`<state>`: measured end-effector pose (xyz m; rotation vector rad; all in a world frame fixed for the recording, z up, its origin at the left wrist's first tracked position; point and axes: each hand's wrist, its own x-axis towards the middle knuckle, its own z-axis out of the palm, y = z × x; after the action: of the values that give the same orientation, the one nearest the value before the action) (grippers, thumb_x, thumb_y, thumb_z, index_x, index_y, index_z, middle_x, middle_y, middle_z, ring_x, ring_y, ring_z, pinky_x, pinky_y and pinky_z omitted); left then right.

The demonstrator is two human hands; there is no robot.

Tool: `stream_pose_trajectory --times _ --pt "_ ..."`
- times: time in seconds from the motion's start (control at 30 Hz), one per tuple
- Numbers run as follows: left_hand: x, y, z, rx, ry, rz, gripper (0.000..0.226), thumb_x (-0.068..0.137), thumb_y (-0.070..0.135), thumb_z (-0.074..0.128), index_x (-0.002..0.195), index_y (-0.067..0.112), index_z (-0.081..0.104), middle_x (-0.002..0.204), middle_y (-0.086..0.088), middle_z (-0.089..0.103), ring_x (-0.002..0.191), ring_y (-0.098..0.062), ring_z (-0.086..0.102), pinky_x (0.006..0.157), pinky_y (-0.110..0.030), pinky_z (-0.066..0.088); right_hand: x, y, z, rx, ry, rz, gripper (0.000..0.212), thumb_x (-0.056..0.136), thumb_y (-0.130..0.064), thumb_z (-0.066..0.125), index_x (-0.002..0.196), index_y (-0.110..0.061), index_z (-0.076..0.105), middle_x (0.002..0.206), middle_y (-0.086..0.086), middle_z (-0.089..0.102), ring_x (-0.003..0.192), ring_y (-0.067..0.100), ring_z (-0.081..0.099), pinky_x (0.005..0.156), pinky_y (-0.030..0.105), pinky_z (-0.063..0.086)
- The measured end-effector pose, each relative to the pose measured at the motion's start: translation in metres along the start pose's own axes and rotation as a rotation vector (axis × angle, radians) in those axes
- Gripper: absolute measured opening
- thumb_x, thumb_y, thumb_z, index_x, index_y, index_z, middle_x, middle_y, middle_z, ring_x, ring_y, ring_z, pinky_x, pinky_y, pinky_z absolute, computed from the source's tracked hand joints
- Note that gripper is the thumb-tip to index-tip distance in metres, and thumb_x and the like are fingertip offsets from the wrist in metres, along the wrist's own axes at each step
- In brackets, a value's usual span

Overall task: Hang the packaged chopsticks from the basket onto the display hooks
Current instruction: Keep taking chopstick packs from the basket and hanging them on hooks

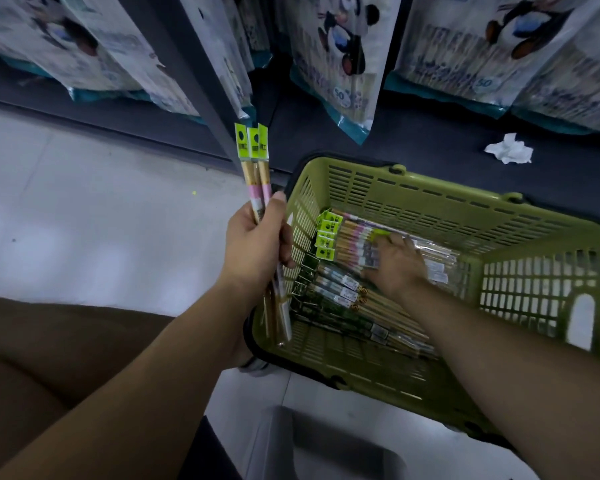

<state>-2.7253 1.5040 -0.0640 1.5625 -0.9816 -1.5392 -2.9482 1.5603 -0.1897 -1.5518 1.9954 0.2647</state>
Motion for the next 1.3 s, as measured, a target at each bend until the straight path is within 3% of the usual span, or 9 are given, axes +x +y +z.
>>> stream_pose_trajectory --times 0.33,0.57,0.7,0.77,0.87,1.0,1.07,1.2,1.3 --pt "-0.001 0.000 0.002 0.032 -0.012 0.025 0.034 0.092 0.048 0.059 0.079 0.017 0.054 0.059 -0.002 0.056 0.044 -0.015 0.049 0.045 -0.029 0.048 0.004 0.009 -0.015 -0.042 -0.011 -0.087 0.045 0.102 -0.045 0.055 0.143 -0.027 0.054 0.141 0.008 0.060 0.131 0.030 0.049 0.102 0.036 0.039" --pt "-0.008 0.007 0.015 0.052 0.007 -0.063 0.041 0.093 0.050 0.068 0.087 0.012 0.056 0.052 0.003 0.052 0.044 -0.014 0.049 0.048 -0.029 0.047 -0.038 -0.003 -0.071 0.164 0.284 -0.219 0.024 0.101 -0.036 0.057 0.104 -0.013 0.062 0.093 0.008 0.064 0.092 0.031 0.057 0.069 0.036 0.036" --pt "-0.024 0.003 0.028 0.072 -0.101 -0.035 0.034 0.088 0.049 0.074 0.089 0.019 0.060 0.057 0.012 0.058 0.052 -0.003 0.055 0.053 -0.020 0.046 -0.070 -0.043 -0.101 0.551 0.235 -0.270 0.022 0.102 -0.039 0.056 0.104 -0.017 0.061 0.076 -0.004 0.060 0.067 0.014 0.055 0.054 0.030 0.037" --pt "-0.031 0.005 0.033 0.038 -0.185 -0.004 0.017 0.092 0.042 0.073 0.092 0.026 0.070 0.071 0.013 0.072 0.062 0.003 0.066 0.055 -0.015 0.050 -0.083 -0.065 -0.108 0.555 0.190 -0.362 0.025 0.102 -0.041 0.054 0.110 -0.019 0.062 0.085 0.000 0.065 0.072 0.016 0.059 0.059 0.030 0.043" --pt "-0.034 0.011 0.036 -0.116 -0.190 -0.070 0.017 0.096 0.032 0.071 0.096 0.015 0.068 0.083 -0.002 0.075 0.080 -0.013 0.073 0.066 -0.023 0.056 -0.097 -0.086 -0.108 0.453 0.157 -0.452 0.029 0.100 -0.031 0.055 0.124 -0.016 0.061 0.107 0.008 0.068 0.093 0.025 0.063 0.073 0.037 0.048" --pt "-0.029 0.010 0.032 -0.107 -0.036 -0.124 0.026 0.095 0.037 0.070 0.099 0.011 0.066 0.087 -0.007 0.073 0.085 -0.020 0.072 0.079 -0.038 0.058 -0.103 -0.094 -0.103 0.628 0.162 -0.428 0.007 0.093 -0.028 0.064 0.093 -0.021 0.062 0.076 -0.006 0.061 0.068 0.007 0.057 0.059 0.036 0.039" --pt "-0.028 0.013 0.026 -0.104 0.046 -0.141 0.047 0.089 0.046 0.072 0.118 0.009 0.066 0.103 -0.011 0.075 0.100 -0.027 0.073 0.090 -0.045 0.060 -0.102 -0.093 -0.102 0.805 0.115 -0.382 0.014 0.089 -0.033 0.071 0.099 -0.024 0.069 0.080 -0.006 0.068 0.073 0.007 0.065 0.066 0.035 0.053" --pt "-0.018 0.020 0.016 -0.043 0.060 -0.136 0.047 0.085 0.057 0.066 0.102 0.012 0.069 0.079 -0.005 0.078 0.085 -0.032 0.076 0.079 -0.046 0.061 -0.086 -0.074 -0.091 1.053 0.060 -0.220 0.006 0.090 -0.030 0.073 0.086 -0.035 0.071 0.085 -0.007 0.075 0.082 0.014 0.073 0.079 0.040 0.061" --pt "-0.013 0.025 0.009 -0.141 0.028 -0.151 0.034 0.093 0.046 0.068 0.084 0.014 0.061 0.060 -0.006 0.066 0.061 -0.031 0.073 0.065 -0.042 0.061 -0.064 -0.043 -0.068 0.834 0.085 -0.085 0.011 0.094 -0.018 0.071 0.087 -0.026 0.071 0.084 -0.006 0.074 0.080 0.014 0.070 0.077 0.034 0.055"
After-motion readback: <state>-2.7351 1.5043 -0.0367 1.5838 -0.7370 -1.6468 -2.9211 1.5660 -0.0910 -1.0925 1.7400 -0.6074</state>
